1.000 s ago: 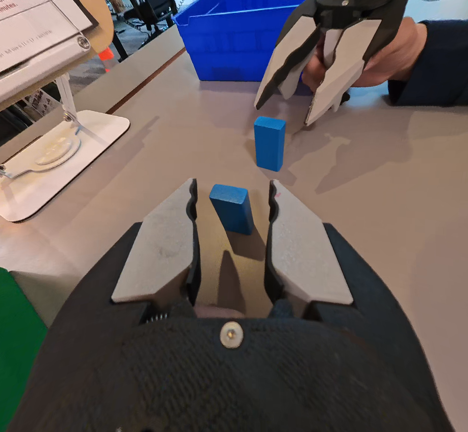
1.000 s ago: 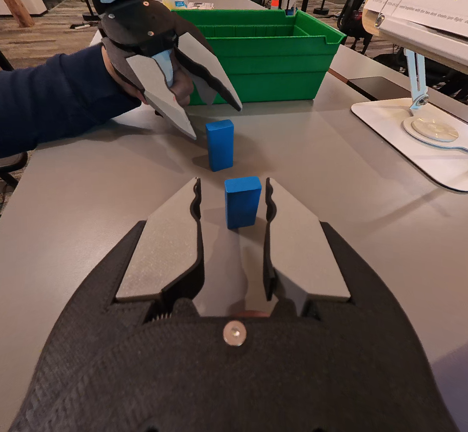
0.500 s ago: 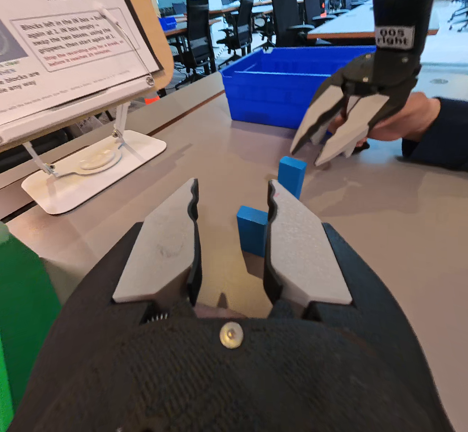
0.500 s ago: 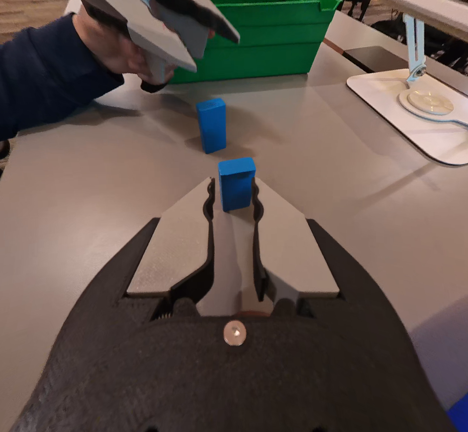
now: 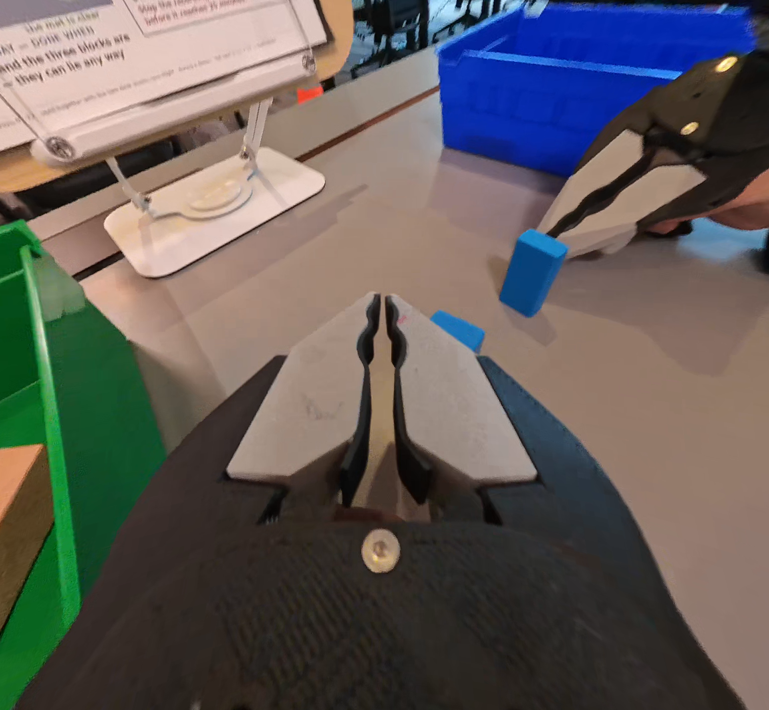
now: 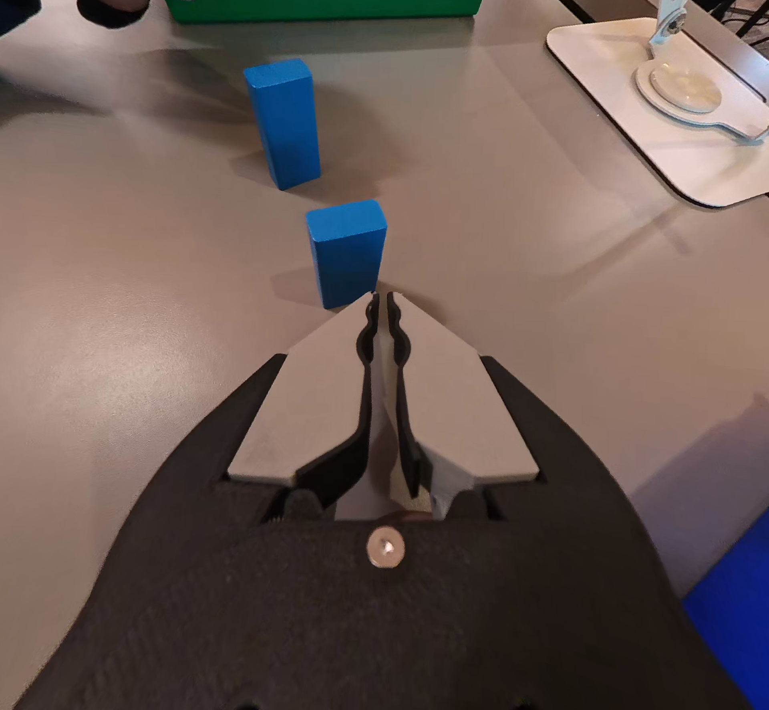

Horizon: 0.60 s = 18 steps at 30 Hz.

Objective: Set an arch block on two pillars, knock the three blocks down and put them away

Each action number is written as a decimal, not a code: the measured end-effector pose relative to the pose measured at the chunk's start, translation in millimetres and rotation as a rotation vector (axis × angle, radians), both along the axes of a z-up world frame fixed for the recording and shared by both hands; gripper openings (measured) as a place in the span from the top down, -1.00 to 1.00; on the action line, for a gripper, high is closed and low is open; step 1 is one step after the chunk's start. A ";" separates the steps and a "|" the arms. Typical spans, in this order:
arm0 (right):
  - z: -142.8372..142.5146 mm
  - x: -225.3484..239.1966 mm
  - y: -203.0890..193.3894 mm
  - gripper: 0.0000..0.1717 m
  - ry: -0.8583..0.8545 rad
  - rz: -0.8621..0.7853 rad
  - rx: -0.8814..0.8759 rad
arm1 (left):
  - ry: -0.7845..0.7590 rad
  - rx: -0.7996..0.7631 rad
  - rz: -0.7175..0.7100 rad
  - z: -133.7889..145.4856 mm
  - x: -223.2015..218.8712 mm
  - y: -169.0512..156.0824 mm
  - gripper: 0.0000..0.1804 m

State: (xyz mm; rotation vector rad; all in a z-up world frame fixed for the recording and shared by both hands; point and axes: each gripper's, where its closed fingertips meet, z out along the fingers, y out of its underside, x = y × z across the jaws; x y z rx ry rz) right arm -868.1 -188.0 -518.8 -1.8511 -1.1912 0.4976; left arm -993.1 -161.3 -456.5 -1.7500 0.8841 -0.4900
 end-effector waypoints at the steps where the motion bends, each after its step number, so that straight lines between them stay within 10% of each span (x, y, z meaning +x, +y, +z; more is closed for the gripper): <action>1: -1.2 -1.1 -1.0 1.00 -0.009 0.007 0.002 | 0.042 -0.016 0.007 -7.7 0.0 0.0 1.00; 18: -20.5 -7.7 -2.6 1.00 -0.149 0.027 0.004 | 0.347 -0.207 -0.058 -78.8 12.5 -17.3 1.00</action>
